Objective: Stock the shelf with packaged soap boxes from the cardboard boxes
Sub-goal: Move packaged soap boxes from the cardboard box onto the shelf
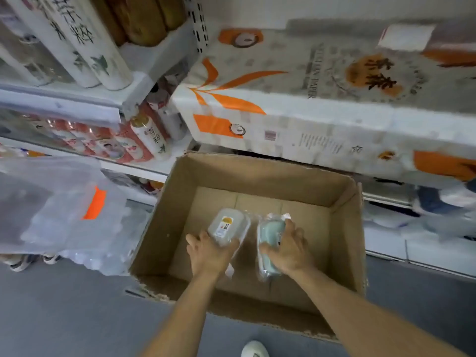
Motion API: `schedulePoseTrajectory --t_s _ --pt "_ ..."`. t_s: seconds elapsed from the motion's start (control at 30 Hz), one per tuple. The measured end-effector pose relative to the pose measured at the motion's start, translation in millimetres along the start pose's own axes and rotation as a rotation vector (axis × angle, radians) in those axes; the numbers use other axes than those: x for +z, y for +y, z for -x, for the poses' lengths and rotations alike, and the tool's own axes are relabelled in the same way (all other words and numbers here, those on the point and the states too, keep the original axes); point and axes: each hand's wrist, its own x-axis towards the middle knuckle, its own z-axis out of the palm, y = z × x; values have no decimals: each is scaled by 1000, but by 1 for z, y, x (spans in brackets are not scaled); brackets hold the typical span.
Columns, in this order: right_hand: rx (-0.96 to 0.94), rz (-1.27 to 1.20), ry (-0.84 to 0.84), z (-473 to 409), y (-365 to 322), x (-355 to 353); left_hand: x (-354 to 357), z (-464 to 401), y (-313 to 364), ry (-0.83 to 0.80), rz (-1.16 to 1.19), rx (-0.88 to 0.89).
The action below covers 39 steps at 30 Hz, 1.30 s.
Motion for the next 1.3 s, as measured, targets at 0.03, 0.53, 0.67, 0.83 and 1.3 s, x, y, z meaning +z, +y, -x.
schedulePoseTrajectory --t_s 0.03,0.53,0.67,0.83,1.3 --pt "18 17 3 -10 2 12 10 -11 -5 -22 -4 5" --pt "73 136 -52 -28 22 35 49 -39 -10 -146 -272 136" --pt "-77 231 -35 25 24 -42 11 25 36 -136 -368 362" --pt "-278 296 213 112 52 -149 -22 137 101 41 -440 682" --pt "-397 294 1147 377 310 -455 53 513 312 451 -50 1466"
